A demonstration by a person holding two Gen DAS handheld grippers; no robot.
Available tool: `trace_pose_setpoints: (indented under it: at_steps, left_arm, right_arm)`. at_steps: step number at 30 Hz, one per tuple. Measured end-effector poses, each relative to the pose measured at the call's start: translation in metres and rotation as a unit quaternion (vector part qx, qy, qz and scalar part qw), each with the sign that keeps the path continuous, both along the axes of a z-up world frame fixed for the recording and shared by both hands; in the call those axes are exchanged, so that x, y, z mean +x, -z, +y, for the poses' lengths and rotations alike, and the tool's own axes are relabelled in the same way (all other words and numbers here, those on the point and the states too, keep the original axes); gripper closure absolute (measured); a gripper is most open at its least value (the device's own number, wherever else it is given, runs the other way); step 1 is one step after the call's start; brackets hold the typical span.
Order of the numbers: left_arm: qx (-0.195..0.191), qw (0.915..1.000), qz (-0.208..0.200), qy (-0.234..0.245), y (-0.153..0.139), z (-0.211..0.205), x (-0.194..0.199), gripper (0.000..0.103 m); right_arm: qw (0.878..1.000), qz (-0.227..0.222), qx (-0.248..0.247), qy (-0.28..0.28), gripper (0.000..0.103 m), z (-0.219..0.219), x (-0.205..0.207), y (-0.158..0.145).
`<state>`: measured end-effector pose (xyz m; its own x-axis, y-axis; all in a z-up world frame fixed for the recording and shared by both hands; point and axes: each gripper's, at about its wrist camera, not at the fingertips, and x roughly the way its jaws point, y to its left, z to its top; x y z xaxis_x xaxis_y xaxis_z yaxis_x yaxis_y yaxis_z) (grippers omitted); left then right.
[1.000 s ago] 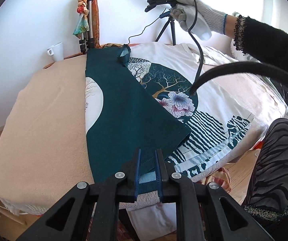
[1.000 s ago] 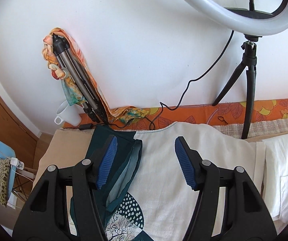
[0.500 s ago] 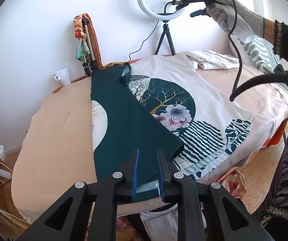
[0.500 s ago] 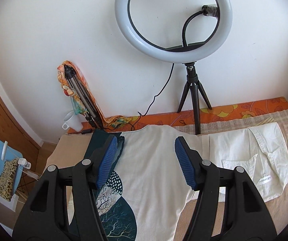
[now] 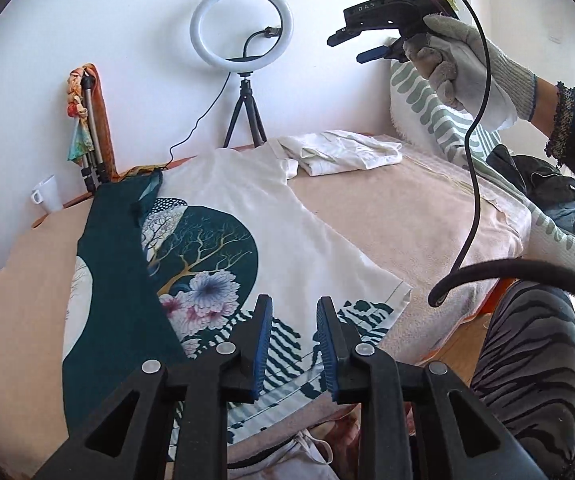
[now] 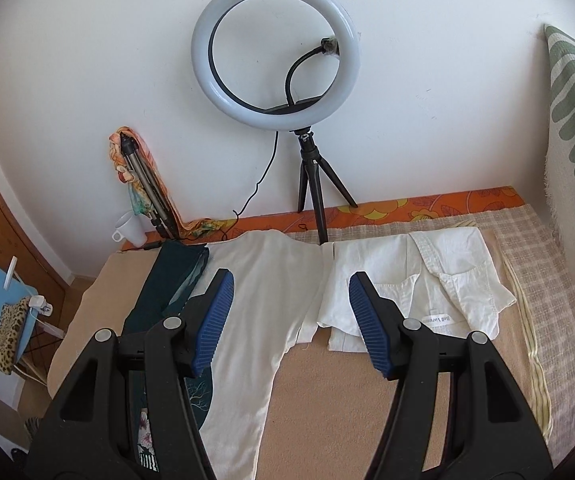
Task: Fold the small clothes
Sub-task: 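Grasp the cream hem with left gripper while right gripper grasps the cream shoulder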
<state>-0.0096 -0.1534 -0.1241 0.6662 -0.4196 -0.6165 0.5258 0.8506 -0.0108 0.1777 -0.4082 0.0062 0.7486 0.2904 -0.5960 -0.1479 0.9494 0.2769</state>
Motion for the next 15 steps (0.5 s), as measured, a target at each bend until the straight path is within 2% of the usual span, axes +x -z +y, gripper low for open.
trace_pose_setpoints:
  at_steps: [8,12,15]
  left_arm:
    - [0.013,0.9974,0.034,0.063,0.022,-0.062,0.004,0.077]
    - [0.021,0.9956,0.044,0.079,0.03,-0.083,0.006,0.07]
    - [0.032,0.9947,0.054,0.081,0.036,-0.096,0.009,0.07]
  right_arm:
    - [1.0,0.025,0.001,-0.007,0.04,-0.024,-0.012,0.024]
    - [0.999,0.035,0.005,-0.008,0.04,-0.031,-0.014,0.034]
    - [0.999,0.044,0.015,-0.011,0.04,-0.035,-0.012,0.043]
